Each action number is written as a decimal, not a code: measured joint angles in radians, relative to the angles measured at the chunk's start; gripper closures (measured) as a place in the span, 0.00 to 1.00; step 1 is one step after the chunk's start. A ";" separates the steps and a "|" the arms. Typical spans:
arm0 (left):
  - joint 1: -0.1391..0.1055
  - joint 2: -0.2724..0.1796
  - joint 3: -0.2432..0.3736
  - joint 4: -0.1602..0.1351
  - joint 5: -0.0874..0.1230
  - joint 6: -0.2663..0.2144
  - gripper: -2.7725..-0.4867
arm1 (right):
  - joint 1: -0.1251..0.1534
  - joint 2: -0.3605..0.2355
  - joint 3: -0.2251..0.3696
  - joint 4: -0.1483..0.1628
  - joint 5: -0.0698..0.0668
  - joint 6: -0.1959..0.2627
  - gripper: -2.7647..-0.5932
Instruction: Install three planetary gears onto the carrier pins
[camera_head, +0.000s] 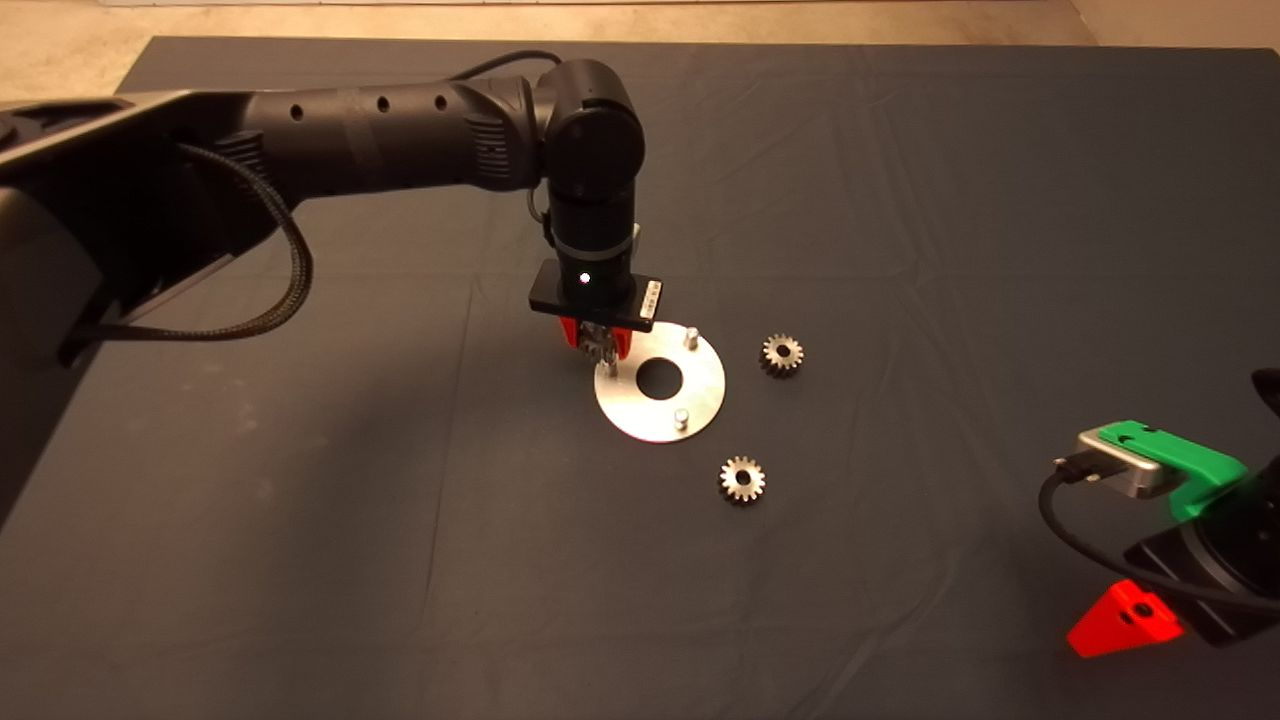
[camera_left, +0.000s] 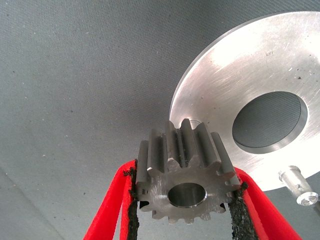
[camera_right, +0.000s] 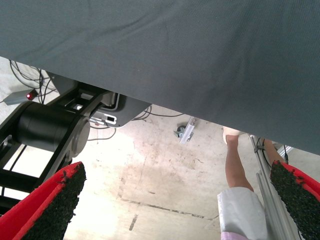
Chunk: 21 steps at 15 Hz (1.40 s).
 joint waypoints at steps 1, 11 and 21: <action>0.000 0.000 0.000 0.000 0.000 -0.003 0.79 | 0.000 0.000 0.000 0.000 0.000 0.000 0.01; 0.005 0.000 0.013 0.000 0.000 -0.022 0.79 | 0.000 0.000 0.000 0.000 0.000 0.000 0.01; 0.027 0.005 0.013 -0.001 0.000 -0.023 0.80 | 0.000 0.000 0.000 0.000 0.000 0.000 0.01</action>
